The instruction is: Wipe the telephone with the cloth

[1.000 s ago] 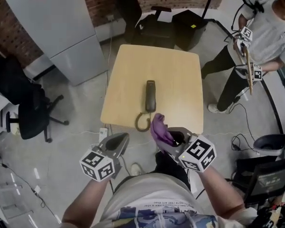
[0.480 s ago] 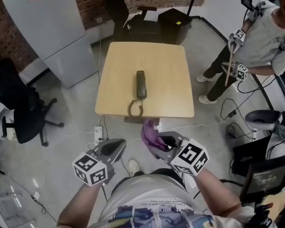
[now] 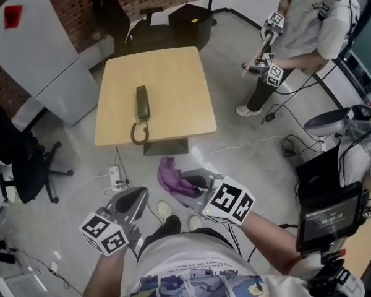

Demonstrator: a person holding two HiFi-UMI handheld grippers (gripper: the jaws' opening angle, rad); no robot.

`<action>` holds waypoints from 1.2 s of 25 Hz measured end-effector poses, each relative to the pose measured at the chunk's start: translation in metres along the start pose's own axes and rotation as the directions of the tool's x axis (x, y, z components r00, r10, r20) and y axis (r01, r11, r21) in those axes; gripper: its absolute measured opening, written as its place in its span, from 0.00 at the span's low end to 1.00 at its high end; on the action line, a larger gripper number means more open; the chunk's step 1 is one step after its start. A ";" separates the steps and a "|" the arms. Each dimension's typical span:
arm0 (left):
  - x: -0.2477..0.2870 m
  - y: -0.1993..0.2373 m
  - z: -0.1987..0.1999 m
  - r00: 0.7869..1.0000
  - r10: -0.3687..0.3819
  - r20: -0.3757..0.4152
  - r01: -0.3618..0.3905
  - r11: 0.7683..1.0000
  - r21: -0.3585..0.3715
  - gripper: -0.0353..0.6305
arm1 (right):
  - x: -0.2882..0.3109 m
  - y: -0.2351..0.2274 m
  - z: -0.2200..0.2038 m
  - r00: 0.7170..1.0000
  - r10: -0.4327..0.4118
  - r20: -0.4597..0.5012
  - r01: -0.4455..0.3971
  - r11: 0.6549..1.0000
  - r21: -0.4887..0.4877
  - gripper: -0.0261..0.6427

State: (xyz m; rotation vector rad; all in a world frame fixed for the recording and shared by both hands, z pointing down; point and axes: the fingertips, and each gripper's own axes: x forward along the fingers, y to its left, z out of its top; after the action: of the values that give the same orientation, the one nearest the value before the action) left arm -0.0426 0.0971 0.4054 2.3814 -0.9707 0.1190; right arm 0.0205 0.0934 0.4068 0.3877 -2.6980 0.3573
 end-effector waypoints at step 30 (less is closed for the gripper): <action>-0.070 0.024 -0.019 0.993 -0.093 -0.068 0.097 0.993 0.062 0.06 | 0.050 0.066 0.021 0.996 -0.085 0.016 0.086 0.996 -0.025 0.20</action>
State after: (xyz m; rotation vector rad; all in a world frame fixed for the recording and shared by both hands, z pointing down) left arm -0.1077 0.1363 0.4127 2.4624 -0.8333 0.1929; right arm -0.0520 0.1374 0.3964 0.4984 -2.6870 0.2961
